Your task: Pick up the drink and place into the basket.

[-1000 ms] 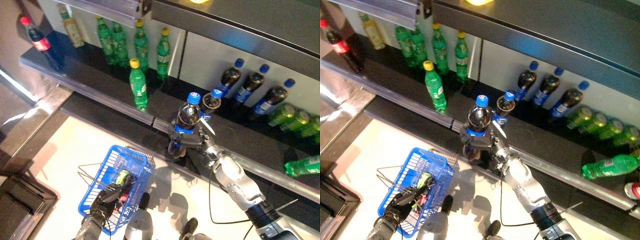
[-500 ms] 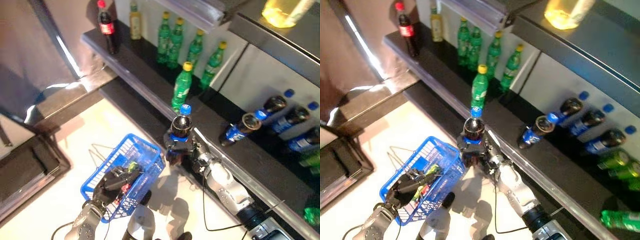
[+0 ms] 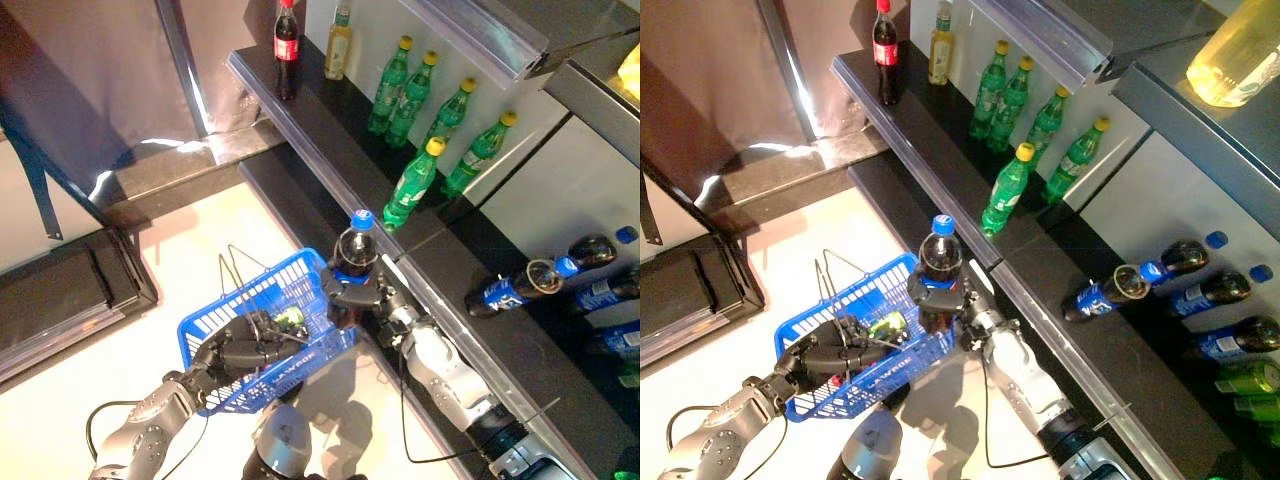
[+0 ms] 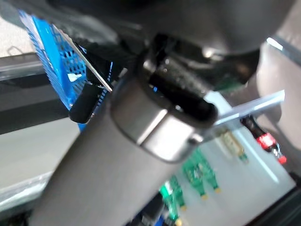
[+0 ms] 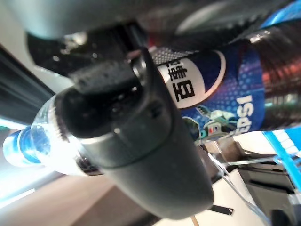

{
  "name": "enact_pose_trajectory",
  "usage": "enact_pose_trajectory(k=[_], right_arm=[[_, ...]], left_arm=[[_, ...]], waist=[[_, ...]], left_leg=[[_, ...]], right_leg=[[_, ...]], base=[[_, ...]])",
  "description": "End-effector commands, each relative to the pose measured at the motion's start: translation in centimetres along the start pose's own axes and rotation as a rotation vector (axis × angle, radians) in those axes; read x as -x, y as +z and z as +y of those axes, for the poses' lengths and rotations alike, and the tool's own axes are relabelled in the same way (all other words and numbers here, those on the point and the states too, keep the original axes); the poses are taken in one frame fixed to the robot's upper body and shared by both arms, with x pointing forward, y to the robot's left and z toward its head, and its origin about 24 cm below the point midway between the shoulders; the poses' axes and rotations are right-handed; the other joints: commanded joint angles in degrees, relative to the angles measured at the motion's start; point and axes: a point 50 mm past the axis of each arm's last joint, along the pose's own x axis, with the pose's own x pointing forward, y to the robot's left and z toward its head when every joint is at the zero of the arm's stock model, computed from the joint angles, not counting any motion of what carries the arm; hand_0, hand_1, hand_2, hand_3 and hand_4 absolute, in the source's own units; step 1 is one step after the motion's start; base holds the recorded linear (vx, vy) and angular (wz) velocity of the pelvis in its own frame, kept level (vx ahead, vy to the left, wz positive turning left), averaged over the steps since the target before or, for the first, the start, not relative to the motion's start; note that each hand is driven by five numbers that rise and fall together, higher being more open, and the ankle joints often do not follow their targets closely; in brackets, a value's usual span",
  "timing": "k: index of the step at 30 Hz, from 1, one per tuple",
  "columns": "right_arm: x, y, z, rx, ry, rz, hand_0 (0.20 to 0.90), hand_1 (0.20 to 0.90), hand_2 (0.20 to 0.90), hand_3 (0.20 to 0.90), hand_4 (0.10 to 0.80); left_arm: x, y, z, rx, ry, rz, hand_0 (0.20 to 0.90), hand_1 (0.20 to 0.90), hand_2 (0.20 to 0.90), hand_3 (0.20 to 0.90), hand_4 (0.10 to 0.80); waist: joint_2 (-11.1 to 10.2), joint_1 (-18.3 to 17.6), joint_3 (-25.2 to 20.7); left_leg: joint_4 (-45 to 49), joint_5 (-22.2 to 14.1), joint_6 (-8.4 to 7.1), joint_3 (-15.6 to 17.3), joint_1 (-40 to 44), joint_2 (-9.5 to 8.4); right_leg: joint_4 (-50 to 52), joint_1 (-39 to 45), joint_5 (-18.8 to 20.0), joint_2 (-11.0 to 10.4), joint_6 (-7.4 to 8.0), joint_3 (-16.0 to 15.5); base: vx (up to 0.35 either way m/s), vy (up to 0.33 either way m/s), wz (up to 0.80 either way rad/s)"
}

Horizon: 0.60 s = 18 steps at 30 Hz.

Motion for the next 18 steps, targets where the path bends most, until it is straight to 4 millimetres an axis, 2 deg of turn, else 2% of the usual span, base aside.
enact_pose_trajectory(k=[1, 11, 18], right_arm=[[-1.6, 7.2, 2.6, 0.042, 0.159, -0.389, 0.3, 0.3, 0.3, 0.2, 0.1], [-1.4, 7.6, 2.6, 0.078, 0.188, -0.409, 0.3, 0.3, 0.3, 0.2, 0.1], [-1.5, 6.8, 2.7, 0.173, 0.203, -0.367, 0.3, 0.3, 0.3, 0.2, 0.1]], left_arm=[[-0.9, 8.4, -10.2, -0.126, -0.7, -0.449, 0.3, 0.3, 0.3, 0.2, 0.1], [0.3, 9.0, -12.6, -0.175, -0.884, -0.462, 0.3, 0.3, 0.3, 0.2, 0.1], [1.0, 9.6, -13.9, -0.202, -0.99, -0.48, 0.3, 0.3, 0.3, 0.2, 0.1]], waist=[[3.03, -0.16, -13.47], [3.13, 0.19, -13.98], [3.14, 0.44, -14.23]], left_leg=[[-0.22, -3.26, -0.05, -1.06, 1.86, 0.86], [-0.22, -2.83, -0.24, -1.58, 1.49, 0.77], [-0.22, -2.66, -0.3, -1.58, 1.11, 0.71]], right_leg=[[5.95, -2.66, 0.36, -1.72, -1.04, 0.39], [6.33, -2.75, 0.2, -1.58, -1.12, 0.54], [6.58, -3.05, 0.09, -1.67, -1.2, 0.45]], base=[[0.0, 0.0, 0.0], [0.001, 0.0, 0.05], [0.0, 0.0, 0.0]])
